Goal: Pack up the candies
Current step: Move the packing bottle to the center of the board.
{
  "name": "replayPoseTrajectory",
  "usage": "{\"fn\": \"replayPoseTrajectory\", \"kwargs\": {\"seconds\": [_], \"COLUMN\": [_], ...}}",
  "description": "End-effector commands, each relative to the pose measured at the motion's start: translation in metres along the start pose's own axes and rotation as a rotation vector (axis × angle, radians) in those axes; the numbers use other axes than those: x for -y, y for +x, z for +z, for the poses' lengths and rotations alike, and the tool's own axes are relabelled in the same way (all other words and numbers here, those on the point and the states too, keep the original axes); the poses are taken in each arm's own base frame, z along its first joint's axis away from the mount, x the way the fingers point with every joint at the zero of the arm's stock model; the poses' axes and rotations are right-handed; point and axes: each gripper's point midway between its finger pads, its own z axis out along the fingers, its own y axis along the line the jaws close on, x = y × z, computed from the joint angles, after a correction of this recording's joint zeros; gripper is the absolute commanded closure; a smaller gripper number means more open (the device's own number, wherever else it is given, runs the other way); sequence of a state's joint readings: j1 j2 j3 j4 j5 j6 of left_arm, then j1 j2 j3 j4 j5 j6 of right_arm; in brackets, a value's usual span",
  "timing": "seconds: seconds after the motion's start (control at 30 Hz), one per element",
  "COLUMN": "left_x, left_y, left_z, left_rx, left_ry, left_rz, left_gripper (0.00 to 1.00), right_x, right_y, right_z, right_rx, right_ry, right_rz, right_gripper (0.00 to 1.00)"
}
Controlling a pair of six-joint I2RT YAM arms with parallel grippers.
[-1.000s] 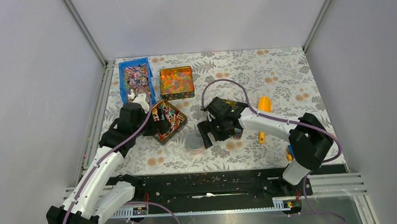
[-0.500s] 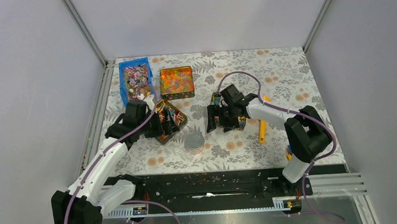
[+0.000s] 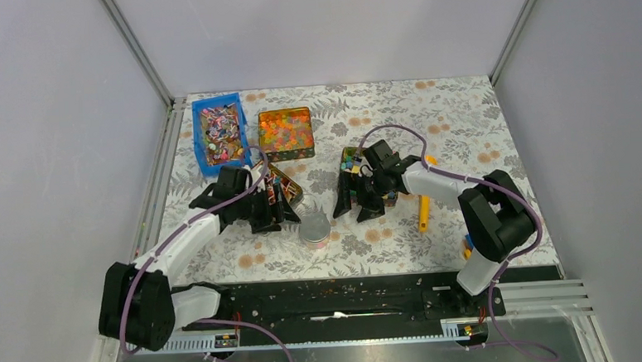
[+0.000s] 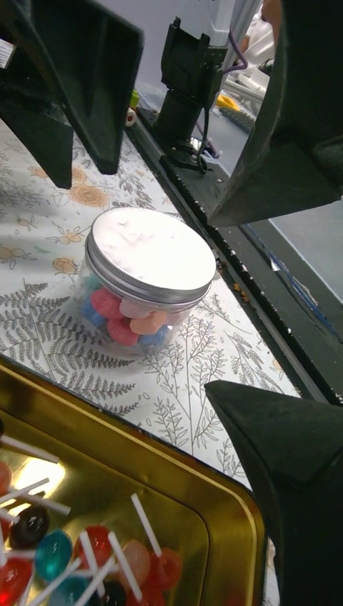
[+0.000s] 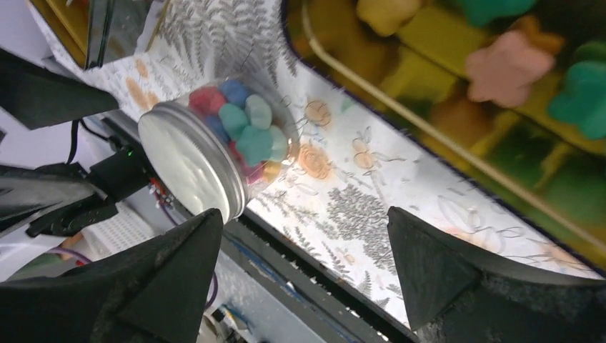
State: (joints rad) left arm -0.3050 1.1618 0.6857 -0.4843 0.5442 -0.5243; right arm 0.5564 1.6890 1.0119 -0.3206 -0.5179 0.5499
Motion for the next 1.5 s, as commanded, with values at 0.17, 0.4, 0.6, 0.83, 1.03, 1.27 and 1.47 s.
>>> {"fn": "replayPoseTrajectory", "kwargs": {"seconds": [0.17,0.4,0.6,0.83,1.03,1.27,1.47], "left_x": [-0.001,-0.005,-0.009,-0.022,-0.026,-0.028,-0.019], "left_y": [0.007,0.010,0.015,0.031,0.050,0.067,0.070], "left_z": [0.022,0.031,0.036,0.041,0.052,0.066,0.075], "left_rx": [-0.077,-0.115,-0.136,-0.188,-0.257,-0.343,-0.370], "left_ry": [0.087,0.093,0.084,0.009,-0.054,-0.083,-0.059], "left_rz": [-0.021,-0.029,-0.021,0.009,0.060,0.078,0.106], "left_gripper": [0.36,0.47,0.61,0.69,0.69,0.80,0.76], "right_x": [-0.040,-0.036,-0.033,-0.017,0.006,0.038,0.060], "right_y": [0.025,0.030,0.035,0.045,0.066,0.084,0.098], "right_z": [0.024,0.030,0.034,0.038,0.048,0.054,0.049], "right_rx": [-0.096,-0.127,-0.153,-0.185,-0.256,-0.306,-0.328], "right_ry": [-0.107,-0.095,-0.098,-0.049,0.062,0.171,0.191], "right_rz": [-0.010,-0.005,0.000,-0.037,-0.189,-0.256,-0.221], "right_gripper": [0.13,0.19,0.30,0.44,0.48,0.57,0.77]}}
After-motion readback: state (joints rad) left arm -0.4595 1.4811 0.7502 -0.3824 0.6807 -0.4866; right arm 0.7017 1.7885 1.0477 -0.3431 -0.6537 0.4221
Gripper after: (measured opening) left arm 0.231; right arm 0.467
